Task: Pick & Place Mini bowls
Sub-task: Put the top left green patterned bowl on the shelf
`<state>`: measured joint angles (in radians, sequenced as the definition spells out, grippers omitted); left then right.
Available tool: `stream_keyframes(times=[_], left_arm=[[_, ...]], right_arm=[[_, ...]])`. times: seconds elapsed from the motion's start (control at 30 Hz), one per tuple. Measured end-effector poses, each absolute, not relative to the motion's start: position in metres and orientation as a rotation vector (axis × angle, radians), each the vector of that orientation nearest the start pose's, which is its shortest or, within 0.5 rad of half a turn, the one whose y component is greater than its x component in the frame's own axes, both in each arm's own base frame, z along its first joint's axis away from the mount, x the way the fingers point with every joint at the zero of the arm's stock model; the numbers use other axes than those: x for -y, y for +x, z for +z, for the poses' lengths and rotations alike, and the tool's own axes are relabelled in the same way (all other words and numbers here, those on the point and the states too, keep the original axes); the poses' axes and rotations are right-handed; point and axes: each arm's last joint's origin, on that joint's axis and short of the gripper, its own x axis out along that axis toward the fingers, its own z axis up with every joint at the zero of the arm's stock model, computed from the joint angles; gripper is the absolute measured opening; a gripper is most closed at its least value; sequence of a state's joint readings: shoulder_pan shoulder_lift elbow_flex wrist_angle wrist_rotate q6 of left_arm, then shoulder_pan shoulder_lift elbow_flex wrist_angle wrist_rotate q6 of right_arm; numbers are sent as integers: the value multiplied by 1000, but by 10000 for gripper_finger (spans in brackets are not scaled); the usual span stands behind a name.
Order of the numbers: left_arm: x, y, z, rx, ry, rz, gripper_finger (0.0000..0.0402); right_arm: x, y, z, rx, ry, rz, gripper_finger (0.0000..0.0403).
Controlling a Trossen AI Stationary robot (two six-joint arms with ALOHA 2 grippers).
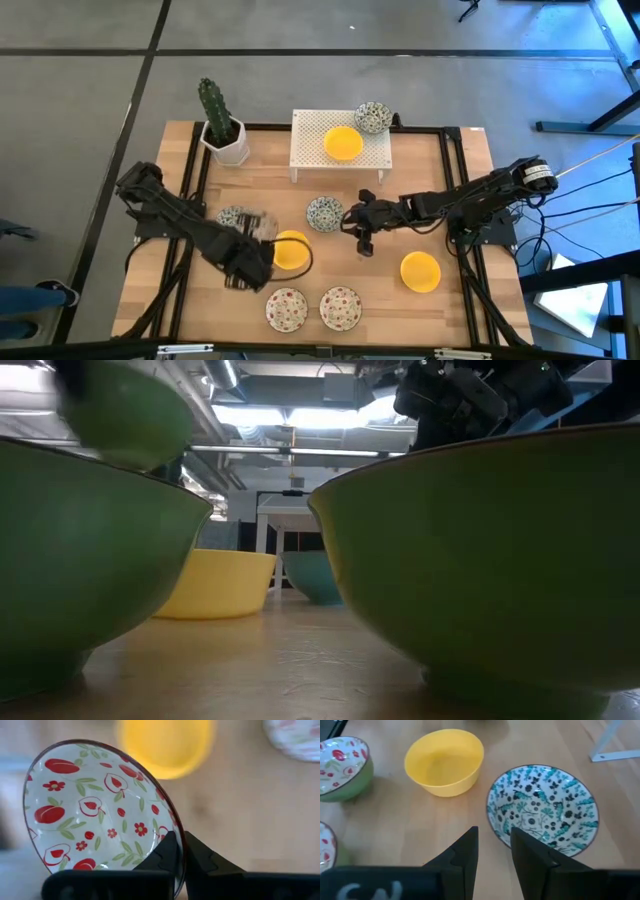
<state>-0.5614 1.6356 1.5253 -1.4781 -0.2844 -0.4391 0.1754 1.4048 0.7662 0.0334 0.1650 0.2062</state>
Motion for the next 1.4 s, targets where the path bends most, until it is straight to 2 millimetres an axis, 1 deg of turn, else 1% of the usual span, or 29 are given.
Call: stream_keyframes(times=[0.07,0.17,0.33,0.43,0.5,0.6,0.67,0.8,0.87,0.97,1.1,1.2,1.3,1.4], left_arm=[[130,252,314,-1430,376,128,7],[100,266,324,-1437,398,142,7],[35,288,327,-1446,498,192,7],[-8,298,328,-1432,514,184,7],[-35,303,329,-1406,500,153,7],[-71,306,330,-1330,486,80,8],[-92,307,332,-1273,489,62,8],[-129,305,337,-1169,465,96,9],[-144,302,339,-1123,451,108,9],[-163,299,338,-1103,450,145,9],[-184,296,328,-1134,425,159,10],[-195,300,314,-1166,392,148,10],[-203,306,301,-1194,379,145,10],[-206,311,295,-1194,388,154,12]], right_arm=[[-47,284,211,-593,97,-47,115],[-49,284,212,-586,96,-39,115],[-52,287,217,-567,95,-28,115],[-52,288,219,-559,95,-28,115],[-52,287,219,-562,95,-29,115],[-51,287,218,-576,88,-29,115],[-51,287,218,-576,85,-28,115],[-51,287,218,-576,81,-27,115],[-51,287,218,-575,81,-28,115],[-51,287,218,-576,81,-27,115],[-51,287,218,-576,81,-27,115],[-51,287,218,-575,76,-26,115],[-51,287,218,-576,64,-23,115],[-51,287,218,-579,59,-22,115]])
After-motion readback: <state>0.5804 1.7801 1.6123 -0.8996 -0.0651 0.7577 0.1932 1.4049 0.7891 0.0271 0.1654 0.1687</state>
